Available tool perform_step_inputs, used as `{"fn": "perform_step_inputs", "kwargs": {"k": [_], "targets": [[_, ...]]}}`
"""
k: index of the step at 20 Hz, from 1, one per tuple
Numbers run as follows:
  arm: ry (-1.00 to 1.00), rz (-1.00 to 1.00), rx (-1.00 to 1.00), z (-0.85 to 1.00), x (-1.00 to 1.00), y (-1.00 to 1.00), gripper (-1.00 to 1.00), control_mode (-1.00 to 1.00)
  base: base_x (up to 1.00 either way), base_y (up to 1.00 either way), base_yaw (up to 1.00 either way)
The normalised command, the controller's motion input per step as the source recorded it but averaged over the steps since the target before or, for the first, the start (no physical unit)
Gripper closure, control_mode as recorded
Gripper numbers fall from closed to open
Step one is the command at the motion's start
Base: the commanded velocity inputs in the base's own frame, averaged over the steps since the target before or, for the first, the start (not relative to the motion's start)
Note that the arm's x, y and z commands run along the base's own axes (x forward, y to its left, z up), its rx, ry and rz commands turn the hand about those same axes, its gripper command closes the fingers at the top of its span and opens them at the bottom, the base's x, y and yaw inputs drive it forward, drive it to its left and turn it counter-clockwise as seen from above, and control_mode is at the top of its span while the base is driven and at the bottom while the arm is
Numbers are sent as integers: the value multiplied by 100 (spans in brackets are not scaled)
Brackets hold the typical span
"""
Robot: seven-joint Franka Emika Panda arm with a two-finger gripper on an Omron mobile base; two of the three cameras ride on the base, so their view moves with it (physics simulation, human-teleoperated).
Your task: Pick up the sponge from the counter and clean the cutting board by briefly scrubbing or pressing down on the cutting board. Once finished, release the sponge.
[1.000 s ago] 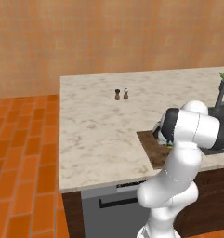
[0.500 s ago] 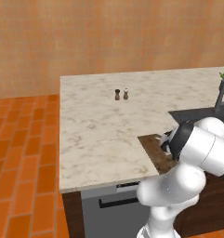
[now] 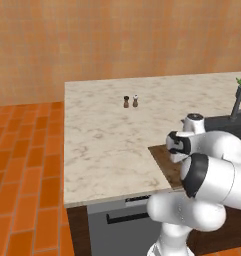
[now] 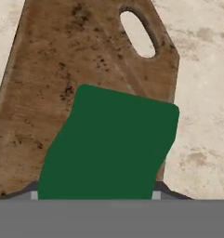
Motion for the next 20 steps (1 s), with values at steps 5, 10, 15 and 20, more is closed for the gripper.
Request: {"fn": "perform_step_inputs", "kwargs": {"k": [5, 10, 15, 20], "targets": [[24, 11, 2, -50, -15, 19, 100, -100, 0, 0, 0], [7, 11, 0, -100, 1, 45, 100, -100, 0, 0, 0], [5, 11, 5, -76, 8, 11, 100, -100, 0, 0, 0], [-2, 5, 2, 5, 0, 0, 100, -100, 0, 0, 0]]}}
